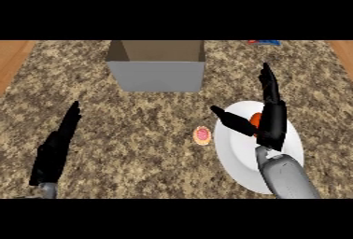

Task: Pick the cupcake from the plate and place it in the cardboard box

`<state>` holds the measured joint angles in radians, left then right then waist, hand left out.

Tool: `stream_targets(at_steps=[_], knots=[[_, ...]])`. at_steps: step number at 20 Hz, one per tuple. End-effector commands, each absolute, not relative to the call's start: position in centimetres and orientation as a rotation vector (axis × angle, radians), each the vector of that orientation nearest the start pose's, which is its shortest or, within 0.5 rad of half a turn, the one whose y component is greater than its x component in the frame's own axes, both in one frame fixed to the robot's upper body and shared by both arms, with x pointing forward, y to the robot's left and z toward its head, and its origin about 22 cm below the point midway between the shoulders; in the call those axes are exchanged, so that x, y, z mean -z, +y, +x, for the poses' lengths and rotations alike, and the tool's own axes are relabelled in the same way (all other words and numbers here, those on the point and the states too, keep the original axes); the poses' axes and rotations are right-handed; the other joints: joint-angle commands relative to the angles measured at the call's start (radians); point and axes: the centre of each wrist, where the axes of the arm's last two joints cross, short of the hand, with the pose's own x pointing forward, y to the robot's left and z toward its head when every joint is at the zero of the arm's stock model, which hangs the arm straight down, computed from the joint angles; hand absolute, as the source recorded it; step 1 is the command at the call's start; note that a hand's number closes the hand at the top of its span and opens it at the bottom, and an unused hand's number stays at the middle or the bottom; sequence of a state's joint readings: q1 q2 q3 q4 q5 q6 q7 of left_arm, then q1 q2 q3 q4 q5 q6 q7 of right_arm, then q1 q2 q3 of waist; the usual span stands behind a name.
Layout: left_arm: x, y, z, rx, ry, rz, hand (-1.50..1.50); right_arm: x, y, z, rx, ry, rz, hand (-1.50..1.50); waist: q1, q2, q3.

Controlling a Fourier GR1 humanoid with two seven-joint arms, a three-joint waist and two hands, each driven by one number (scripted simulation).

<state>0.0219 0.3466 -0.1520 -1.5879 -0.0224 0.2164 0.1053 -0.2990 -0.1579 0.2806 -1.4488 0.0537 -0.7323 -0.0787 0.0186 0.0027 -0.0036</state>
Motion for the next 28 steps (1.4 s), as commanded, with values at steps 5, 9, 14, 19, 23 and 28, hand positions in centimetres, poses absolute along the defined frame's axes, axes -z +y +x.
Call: stream_targets(at_steps=[5, 9, 14, 19, 23, 28], knots=[[-0.7, 28.7, 24.6, 0.188, -1.446, 0.386, 0.0, -2.9, -16.0, 30.2, -0.227, -1.704, -0.671, -1.5, -0.024, -0.006, -0.001], [-0.6, 27.9, 23.1, 0.192, -1.432, 0.398, 0.0, -4.2, -18.0, 30.4, -0.506, -1.527, -0.764, -1.5, -0.025, -0.018, -0.003], [-0.9, 28.3, 24.1, 0.181, -1.435, 0.397, 0.0, -6.2, -16.9, 30.0, -0.835, -1.237, -0.7, -1.5, -0.037, -0.016, -0.003], [-0.5, 27.6, 23.1, 0.21, -1.442, 0.373, 0.0, -9.0, -12.6, 28.6, -0.971, -1.037, -0.629, -1.5, -0.023, -0.012, 0.001], [-1.0, 30.7, 23.7, 0.194, -1.437, 0.368, 0.0, -11.0, -10.7, 27.5, -0.983, -0.971, -0.611, -1.5, -0.021, -0.006, 0.003], [-0.5, 28.3, 25.3, 0.192, -1.441, 0.383, 0.0, -9.8, -9.0, 27.5, -0.935, -0.921, -0.658, -1.5, -0.021, -0.004, 0.003]])
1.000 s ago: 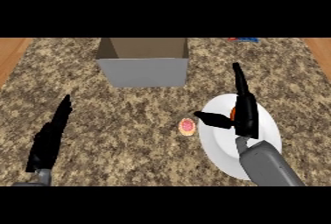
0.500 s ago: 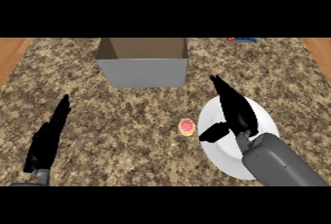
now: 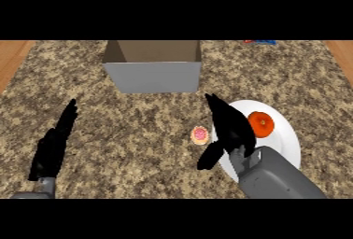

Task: Pick the cupcake from the plate and place it in the cardboard box

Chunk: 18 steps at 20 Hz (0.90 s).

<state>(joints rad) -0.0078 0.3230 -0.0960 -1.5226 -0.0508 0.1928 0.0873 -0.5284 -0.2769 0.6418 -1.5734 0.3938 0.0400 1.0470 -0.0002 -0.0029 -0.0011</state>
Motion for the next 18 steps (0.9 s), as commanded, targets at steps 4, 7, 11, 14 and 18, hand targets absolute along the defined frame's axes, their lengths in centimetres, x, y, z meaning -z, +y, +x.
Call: stream_targets(at_steps=[4, 7, 11, 14, 18], knots=[[-1.4, 30.3, 24.7, 0.194, -1.426, 0.367, 0.0, -9.8, -6.8, 27.7, -0.938, -0.89, -0.68, -1.5, 0.002, 0.002, 0.001], [1.0, 27.3, 24.5, 0.201, -1.439, 0.367, 0.0, -8.8, -7.3, 28.1, -0.939, -0.858, -0.699, -1.5, -0.001, 0.003, 0.0], [-1.4, 29.4, 24.6, 0.205, -1.462, 0.392, 0.0, -6.9, -7.6, 27.9, -0.939, -0.836, -0.699, -1.5, 0.003, 0.002, 0.001], [-0.3, 29.1, 24.5, 0.211, -1.459, 0.387, 0.0, -6.6, -8.5, 28.1, -0.94, -0.838, -0.685, -1.5, 0.002, 0.002, 0.001], [-1.4, 28.5, 25.0, 0.211, -1.438, 0.38, 0.0, -6.1, -7.6, 29.0, -0.938, -0.854, -0.691, -1.5, 0.003, 0.003, 0.001]])
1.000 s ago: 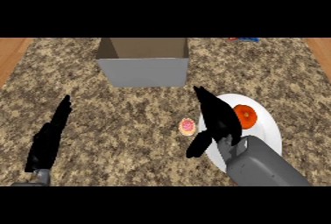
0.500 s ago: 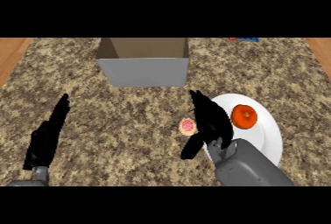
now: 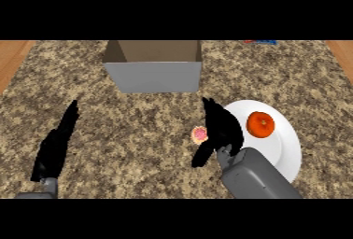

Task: Pick the cupcake from the plate and place it in the cardboard box

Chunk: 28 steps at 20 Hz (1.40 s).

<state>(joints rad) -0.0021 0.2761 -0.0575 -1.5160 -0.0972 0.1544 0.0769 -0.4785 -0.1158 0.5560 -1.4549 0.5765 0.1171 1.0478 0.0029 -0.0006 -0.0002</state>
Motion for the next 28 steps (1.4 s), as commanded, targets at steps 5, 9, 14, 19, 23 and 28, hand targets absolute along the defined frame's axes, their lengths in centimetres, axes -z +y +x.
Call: stream_targets(at_steps=[5, 9, 14, 19, 23, 28], knots=[[-0.7, 29.5, 24.3, 0.183, -1.463, 0.399, 0.0, -4.8, -9.8, 28.4, -0.945, -0.853, -0.694, -1.5, -0.001, 0.0, 0.0], [-0.5, 27.8, 23.7, 0.197, -1.444, 0.383, 0.0, -6.3, -8.3, 29.4, -0.925, -0.848, -0.685, -1.5, 0.0, 0.0, 0.0], [-2.8, 30.2, 23.8, 0.204, -1.443, 0.391, 0.0, -3.8, -7.9, 28.9, -0.922, -0.88, -0.683, -1.5, 0.002, 0.0, 0.0], [-0.4, 28.2, 24.4, 0.208, -1.45, 0.368, 0.0, -3.2, -5.6, 28.8, -0.937, -0.842, -0.697, -1.5, 0.005, 0.001, 0.0], [-3.5, 28.7, 23.6, 0.198, -1.463, 0.383, 0.0, -1.9, -7.6, 27.7, -0.966, -0.809, -0.662, -1.5, 0.001, 0.0, 0.0], [-1.0, 29.3, 24.5, 0.189, -1.439, 0.389, 0.0, -1.7, -8.4, 29.3, -0.944, -0.821, -0.625, 1.5, 0.0, 0.001, 0.0]])
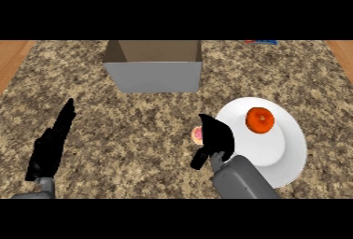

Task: Pick the cupcake from the plate and place it in the cardboard box

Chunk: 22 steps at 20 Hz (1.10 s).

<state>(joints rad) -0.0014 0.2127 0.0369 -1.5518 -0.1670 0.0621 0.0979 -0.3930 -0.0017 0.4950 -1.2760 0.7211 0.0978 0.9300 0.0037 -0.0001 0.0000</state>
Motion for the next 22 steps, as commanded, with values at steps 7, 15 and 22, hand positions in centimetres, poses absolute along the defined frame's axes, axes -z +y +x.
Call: stream_targets(at_steps=[7, 15, 22], knots=[[-1.9, 28.8, 23.7, 0.203, -1.433, 0.398, 0.0, -0.6, -7.9, 29.2, -0.983, -0.929, -0.894, 1.5, 0.001, 0.0, 0.0], [-1.5, 26.8, 24.7, 0.247, -1.494, 0.314, 0.0, -7.1, -14.4, 36.1, -1.43, -1.237, -0.845, 1.5, 0.078, 0.042, 0.003], [-2.4, 26.5, 25.7, 0.269, -1.525, 0.314, 0.0, -13.4, -21.4, 40.1, -1.619, -1.499, -0.794, 1.5, 0.102, 0.06, 0.007]])
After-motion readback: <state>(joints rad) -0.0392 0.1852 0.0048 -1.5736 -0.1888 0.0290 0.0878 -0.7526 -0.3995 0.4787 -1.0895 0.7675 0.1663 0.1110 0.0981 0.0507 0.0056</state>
